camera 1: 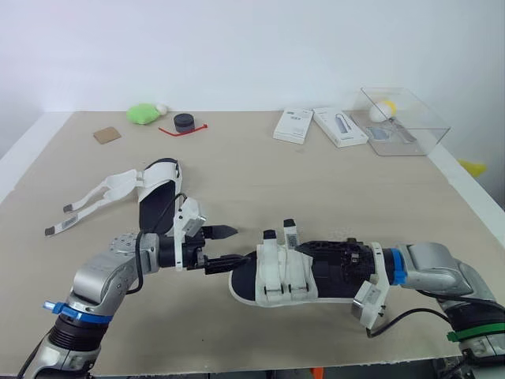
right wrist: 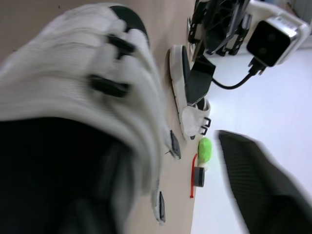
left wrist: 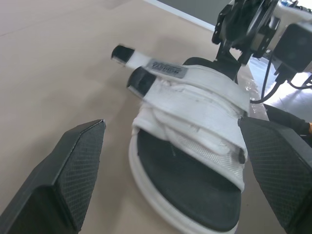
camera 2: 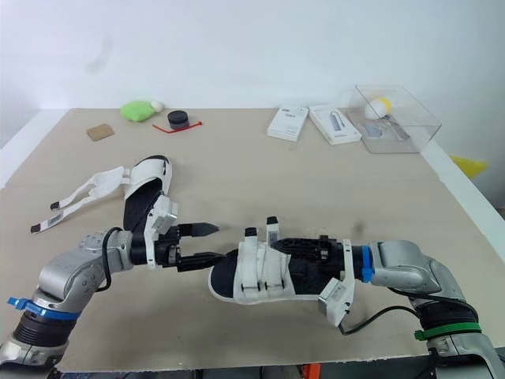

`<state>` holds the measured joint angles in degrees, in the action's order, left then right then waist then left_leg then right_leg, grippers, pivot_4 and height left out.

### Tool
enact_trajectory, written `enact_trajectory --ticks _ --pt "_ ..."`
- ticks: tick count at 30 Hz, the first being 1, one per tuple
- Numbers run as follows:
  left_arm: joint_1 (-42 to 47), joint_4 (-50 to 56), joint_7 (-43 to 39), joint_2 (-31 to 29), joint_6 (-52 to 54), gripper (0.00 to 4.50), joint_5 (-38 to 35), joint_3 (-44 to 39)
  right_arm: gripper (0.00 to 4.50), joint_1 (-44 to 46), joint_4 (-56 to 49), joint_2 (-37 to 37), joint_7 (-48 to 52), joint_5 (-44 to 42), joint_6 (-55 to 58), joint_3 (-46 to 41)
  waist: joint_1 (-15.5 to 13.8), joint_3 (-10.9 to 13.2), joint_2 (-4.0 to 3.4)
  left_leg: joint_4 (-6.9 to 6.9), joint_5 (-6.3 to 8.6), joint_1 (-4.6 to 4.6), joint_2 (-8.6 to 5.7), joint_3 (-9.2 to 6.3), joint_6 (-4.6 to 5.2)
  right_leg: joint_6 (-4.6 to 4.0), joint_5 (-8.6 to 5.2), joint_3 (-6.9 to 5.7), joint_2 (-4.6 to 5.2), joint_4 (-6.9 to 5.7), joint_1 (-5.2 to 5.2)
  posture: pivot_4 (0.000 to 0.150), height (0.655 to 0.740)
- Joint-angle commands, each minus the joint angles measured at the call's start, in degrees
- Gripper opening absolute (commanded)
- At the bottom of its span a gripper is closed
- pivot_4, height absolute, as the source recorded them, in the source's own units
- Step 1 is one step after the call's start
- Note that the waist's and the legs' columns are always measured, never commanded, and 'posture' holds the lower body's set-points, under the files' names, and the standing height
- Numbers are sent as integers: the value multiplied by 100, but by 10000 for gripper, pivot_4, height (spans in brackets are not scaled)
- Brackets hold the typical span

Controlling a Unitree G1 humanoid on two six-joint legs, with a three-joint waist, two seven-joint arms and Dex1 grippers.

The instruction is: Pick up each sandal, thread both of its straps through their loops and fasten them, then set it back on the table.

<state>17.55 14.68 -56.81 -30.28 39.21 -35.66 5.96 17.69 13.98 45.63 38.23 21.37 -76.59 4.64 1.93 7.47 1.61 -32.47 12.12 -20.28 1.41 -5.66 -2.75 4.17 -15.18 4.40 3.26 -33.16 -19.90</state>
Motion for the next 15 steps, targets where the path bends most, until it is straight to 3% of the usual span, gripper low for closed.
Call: enact_trajectory --ticks 1,3,4,7,9,15 --pt "131 98 -76 -20 -52 45000 -41 -4 12589 -33 -191 111 -304 16 34 -79 -12 0 0 0 0 0 0 0 0 0 1 0 0 0 0 1500 7400" --pt "177 87 -87 -19 -56 45000 -47 5 3063 -123 -233 193 -397 9 70 -137 -29 0 0 0 0 0 -1 0 1 0 2 0 0 0 0 1500 7400" --pt "203 86 -86 -9 -57 45000 -54 7 436 -173 -263 236 -438 7 102 -153 -32 0 1 0 0 0 -2 -1 1 0 2 0 0 0 1 1500 7400" --pt "314 88 -69 53 -43 45000 -82 21 436 -286 -332 295 -555 -38 339 -200 -42 0 1 0 0 -1 -6 -1 1 0 2 4 0 0 2 1500 7400" --pt "464 52 -17 148 -94 45000 -62 25 436 -361 -400 170 -752 -147 1100 -490 -46 1 4 -1 -1 -1 -7 -1 2 0 1 6 0 0 2 1500 7400" --pt "762 -110 306 491 -207 45000 65 -19 436 40 -309 -170 -1915 1293 3824 -1207 -52 2 0 -5 -28 -12 -20 2 -2 5 26 18 1 -1 10 1500 7400"
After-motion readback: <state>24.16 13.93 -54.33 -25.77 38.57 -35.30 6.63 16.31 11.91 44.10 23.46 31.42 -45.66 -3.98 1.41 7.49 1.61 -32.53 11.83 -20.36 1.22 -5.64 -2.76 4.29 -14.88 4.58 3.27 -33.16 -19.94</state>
